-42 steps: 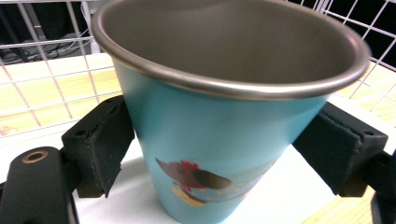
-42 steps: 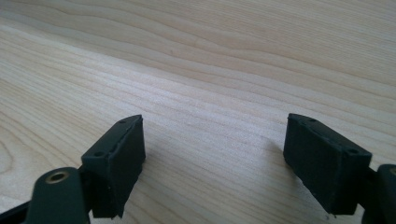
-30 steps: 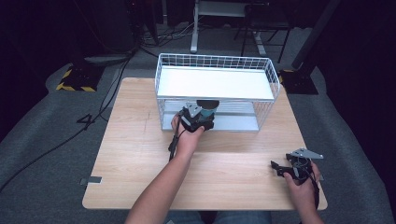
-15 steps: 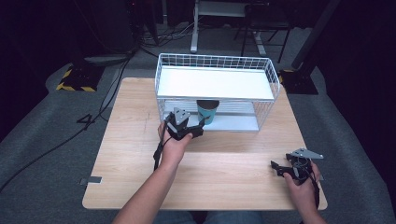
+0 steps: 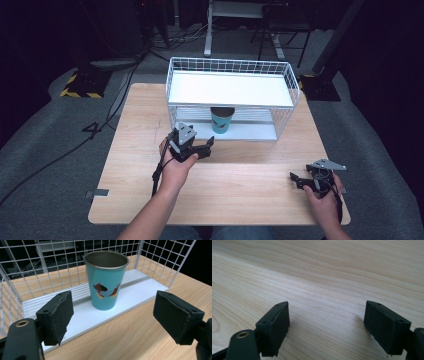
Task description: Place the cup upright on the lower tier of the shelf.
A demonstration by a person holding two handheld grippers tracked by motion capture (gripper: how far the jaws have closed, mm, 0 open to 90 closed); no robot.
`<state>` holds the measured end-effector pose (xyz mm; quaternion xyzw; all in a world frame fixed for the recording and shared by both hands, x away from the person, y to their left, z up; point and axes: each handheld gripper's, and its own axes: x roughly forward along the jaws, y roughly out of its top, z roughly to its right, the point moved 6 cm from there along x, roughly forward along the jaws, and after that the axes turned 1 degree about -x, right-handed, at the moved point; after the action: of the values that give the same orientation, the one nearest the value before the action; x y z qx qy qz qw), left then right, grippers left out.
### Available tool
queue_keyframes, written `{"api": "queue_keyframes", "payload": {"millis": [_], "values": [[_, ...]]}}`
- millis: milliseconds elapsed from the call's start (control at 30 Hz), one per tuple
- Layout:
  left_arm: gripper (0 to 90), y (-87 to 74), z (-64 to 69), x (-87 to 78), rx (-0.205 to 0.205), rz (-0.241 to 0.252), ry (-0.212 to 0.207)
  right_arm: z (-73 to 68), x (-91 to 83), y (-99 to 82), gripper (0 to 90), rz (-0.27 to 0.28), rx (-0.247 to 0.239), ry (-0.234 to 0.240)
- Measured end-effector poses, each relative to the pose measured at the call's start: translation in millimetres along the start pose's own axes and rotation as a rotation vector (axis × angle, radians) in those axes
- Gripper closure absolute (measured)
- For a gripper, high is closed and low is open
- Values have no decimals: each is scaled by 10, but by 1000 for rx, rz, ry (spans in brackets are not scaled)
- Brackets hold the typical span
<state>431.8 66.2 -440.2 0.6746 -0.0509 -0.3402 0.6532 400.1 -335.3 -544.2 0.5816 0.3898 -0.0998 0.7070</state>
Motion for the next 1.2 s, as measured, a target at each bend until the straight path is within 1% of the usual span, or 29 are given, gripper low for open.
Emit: {"api": "queue_keyframes", "payload": {"millis": [100,233,300,333,467,633,700,767,867,1000,1067,1100,1133,1200], "values": [[173,-22,-7,-97,-1,0,-8,0,0,0,211,0,0,0],[176,-64,-35,-231,9,-14,-12,-1,1,2,211,-1,-2,1],[179,-95,-42,-313,1,-21,-24,0,1,2,210,-1,-2,0],[179,-106,-51,-344,3,-26,-23,0,1,2,210,-1,-2,0],[183,-170,-106,-516,29,-52,-14,-1,1,1,210,-1,-2,1],[184,-258,-151,-682,28,-81,-30,-1,1,1,211,-1,-2,0],[183,-324,-148,-741,31,-110,-45,-1,1,1,210,-1,-2,0],[180,-391,-140,-812,44,-128,-60,-1,0,1,210,-1,-1,0],[180,-466,-134,-894,58,-143,-64,-1,0,1,211,-1,-1,0],[182,-570,-167,-1014,45,-140,-67,-1,0,1,211,-1,-1,0],[183,-633,-194,-1055,26,-141,-64,-1,0,1,210,-1,-1,0],[184,-672,-218,-1067,20,-153,-62,-1,0,1,211,-1,-1,0],[189,-709,-243,-1079,23,-169,-63,-1,1,1,210,-1,-2,0],[189,-776,-297,-1112,13,-181,-58,-1,0,1,211,-2,-1,1]]}}
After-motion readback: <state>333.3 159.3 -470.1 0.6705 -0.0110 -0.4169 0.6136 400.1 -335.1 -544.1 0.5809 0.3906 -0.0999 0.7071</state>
